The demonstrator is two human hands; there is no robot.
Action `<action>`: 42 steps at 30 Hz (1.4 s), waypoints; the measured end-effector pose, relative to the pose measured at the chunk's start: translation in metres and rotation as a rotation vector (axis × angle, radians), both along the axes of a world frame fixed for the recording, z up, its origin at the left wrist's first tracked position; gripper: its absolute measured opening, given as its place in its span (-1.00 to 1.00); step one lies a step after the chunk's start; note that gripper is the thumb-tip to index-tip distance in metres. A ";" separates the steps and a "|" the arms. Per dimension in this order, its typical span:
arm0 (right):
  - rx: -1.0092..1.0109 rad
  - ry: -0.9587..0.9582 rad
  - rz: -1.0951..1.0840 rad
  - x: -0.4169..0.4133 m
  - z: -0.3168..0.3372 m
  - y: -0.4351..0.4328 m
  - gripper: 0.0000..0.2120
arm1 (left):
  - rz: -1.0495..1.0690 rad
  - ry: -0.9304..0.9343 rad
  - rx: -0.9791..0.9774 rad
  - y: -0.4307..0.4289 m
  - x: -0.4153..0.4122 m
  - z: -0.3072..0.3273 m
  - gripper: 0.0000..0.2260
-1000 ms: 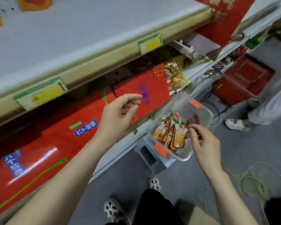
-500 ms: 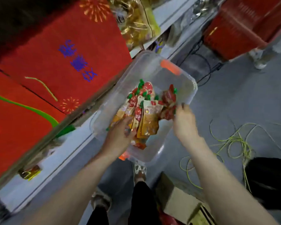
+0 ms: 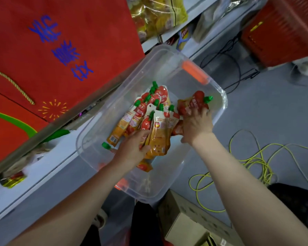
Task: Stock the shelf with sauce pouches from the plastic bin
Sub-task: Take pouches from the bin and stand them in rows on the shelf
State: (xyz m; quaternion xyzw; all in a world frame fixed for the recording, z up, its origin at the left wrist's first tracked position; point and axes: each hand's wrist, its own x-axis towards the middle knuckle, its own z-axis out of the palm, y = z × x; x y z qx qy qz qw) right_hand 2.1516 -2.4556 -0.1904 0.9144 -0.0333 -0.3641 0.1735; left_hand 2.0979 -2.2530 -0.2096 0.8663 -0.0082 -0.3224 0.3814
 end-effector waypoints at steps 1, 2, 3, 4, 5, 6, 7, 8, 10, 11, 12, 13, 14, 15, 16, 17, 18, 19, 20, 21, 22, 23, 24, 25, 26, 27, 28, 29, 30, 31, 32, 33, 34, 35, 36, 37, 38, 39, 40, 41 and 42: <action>-0.005 0.041 0.017 -0.001 -0.003 0.006 -0.43 | 0.001 0.000 0.000 0.000 0.000 0.000 -0.58; 0.002 0.052 0.040 -0.003 -0.005 0.011 -0.50 | 0.002 0.000 0.000 0.001 0.000 -0.001 -0.58; 0.025 0.022 0.048 -0.003 -0.007 0.013 -0.58 | -0.001 -0.002 0.001 0.002 0.000 -0.001 -0.59; 0.060 -0.045 0.033 -0.002 -0.006 0.013 -0.65 | -0.005 -0.004 0.005 0.003 0.000 -0.001 -0.59; 0.121 -0.122 -0.019 0.000 -0.003 0.011 -0.72 | -0.001 -0.006 0.009 0.004 0.000 -0.001 -0.58; 0.196 -0.184 -0.099 0.003 0.002 0.009 -0.76 | 0.012 -0.007 0.006 0.004 0.001 -0.001 -0.57; 0.265 -0.232 -0.180 0.007 0.005 0.006 -0.77 | 0.029 -0.012 -0.002 0.004 0.002 0.000 -0.55; 0.304 -0.256 -0.238 0.011 0.008 0.002 -0.74 | 0.041 -0.021 -0.012 0.002 0.003 0.001 -0.54; 0.348 -0.192 -0.265 0.014 0.010 -0.002 -0.66 | 0.034 -0.034 -0.035 -0.004 0.006 0.002 -0.50; 0.368 -0.129 -0.256 0.012 0.010 -0.001 -0.63 | 0.020 -0.034 -0.043 -0.009 0.006 0.002 -0.49; 0.386 -0.113 -0.249 0.007 0.004 -0.002 -0.59 | 0.008 -0.030 -0.046 -0.012 0.006 0.002 -0.48; 0.411 -0.169 -0.245 0.002 0.001 -0.001 -0.55 | -0.001 -0.029 -0.046 -0.015 0.006 0.001 -0.48; 0.439 -0.311 -0.250 -0.001 -0.003 -0.001 -0.55 | -0.007 -0.028 -0.044 -0.017 0.006 0.000 -0.47; 0.450 -0.534 -0.241 -0.001 -0.007 -0.001 -0.58 | -0.008 -0.029 -0.044 -0.018 0.006 -0.002 -0.47; 0.412 -0.740 -0.226 -0.001 -0.009 -0.003 -0.63 | -0.003 -0.027 -0.041 -0.018 0.005 -0.004 -0.47; 0.361 -0.904 -0.221 0.001 -0.009 -0.004 -0.62 | 0.006 -0.028 -0.037 -0.016 0.004 -0.006 -0.48; 0.327 -0.984 -0.235 0.004 -0.006 -0.004 -0.56 | 0.015 -0.032 -0.035 -0.013 0.003 -0.007 -0.49; 0.311 -0.998 -0.263 0.007 -0.005 -0.003 -0.48 | 0.025 -0.038 -0.039 -0.011 0.002 -0.009 -0.50; 0.315 -0.988 -0.287 0.010 -0.005 -0.003 -0.41 | 0.033 -0.036 -0.045 -0.008 0.001 -0.010 -0.52; 0.320 -0.975 -0.297 0.013 -0.006 -0.005 -0.38 | 0.041 -0.028 -0.049 -0.006 0.000 -0.011 -0.52; 0.333 -0.985 -0.290 0.016 -0.006 -0.008 -0.39 | 0.052 -0.019 -0.049 -0.003 0.000 -0.011 -0.53; 0.347 -1.023 -0.288 0.021 -0.006 -0.013 -0.46 | 0.066 -0.015 -0.045 -0.001 0.000 -0.010 -0.52; 0.374 -1.051 -0.302 0.025 -0.008 -0.019 -0.57 | 0.082 -0.014 -0.043 0.000 0.001 -0.010 -0.52; 0.410 -1.058 -0.321 0.028 -0.009 -0.024 -0.69 | 0.098 -0.018 -0.046 0.001 0.003 -0.010 -0.52; 0.446 -1.035 -0.316 0.028 -0.010 -0.029 -0.79 | 0.114 -0.019 -0.052 0.001 0.004 -0.010 -0.52; 0.458 -0.985 -0.272 0.027 -0.010 -0.030 -0.83 | 0.129 -0.019 -0.059 0.001 0.006 -0.009 -0.52; 0.438 -0.896 -0.215 0.023 -0.010 -0.028 -0.81 | 0.143 -0.019 -0.067 0.001 0.007 -0.008 -0.53; 0.416 -0.778 -0.169 0.017 -0.011 -0.024 -0.76 | 0.155 -0.020 -0.075 0.000 0.008 -0.007 -0.53; 0.404 -0.666 -0.153 0.011 -0.012 -0.020 -0.70 | 0.161 -0.021 -0.084 0.000 0.009 -0.005 -0.52; 0.427 -0.603 -0.178 0.007 -0.013 -0.017 -0.67 | 0.162 -0.023 -0.091 -0.001 0.009 -0.004 -0.52; 0.477 -0.589 -0.237 0.006 -0.011 -0.014 -0.68 | 0.160 -0.027 -0.095 0.000 0.009 -0.003 -0.52; 0.532 -0.603 -0.296 0.005 -0.009 -0.010 -0.69 | 0.155 -0.036 -0.099 0.001 0.010 -0.001 -0.51; 0.582 -0.630 -0.334 0.005 -0.006 -0.007 -0.71 | 0.152 -0.048 -0.103 0.002 0.011 0.000 -0.50; 0.641 -0.654 -0.353 0.005 -0.001 -0.004 -0.73 | 0.152 -0.061 -0.105 0.003 0.012 0.002 -0.48; 0.742 -0.653 -0.395 0.005 0.007 -0.002 -0.74 | 0.158 -0.083 -0.108 0.004 0.014 0.004 -0.44; 0.892 -0.631 -0.467 0.005 0.016 -0.002 -0.72 | 0.168 -0.118 -0.109 0.004 0.016 0.008 -0.40; 1.064 -0.595 -0.551 0.004 0.027 -0.002 -0.68 | 0.174 -0.165 -0.108 0.004 0.019 0.012 -0.34; 1.254 -0.540 -0.627 0.004 0.039 -0.003 -0.65 | 0.175 -0.211 -0.105 0.003 0.022 0.018 -0.28; 1.453 -0.453 -0.696 0.004 0.050 -0.003 -0.65 | 0.175 -0.244 -0.105 0.003 0.026 0.024 -0.23; 1.631 -0.336 -0.766 0.004 0.058 -0.002 -0.67 | 0.174 -0.261 -0.105 0.002 0.030 0.031 -0.19; 1.758 -0.216 -0.828 0.006 0.064 0.001 -0.71 | 0.167 -0.261 -0.099 0.003 0.034 0.035 -0.20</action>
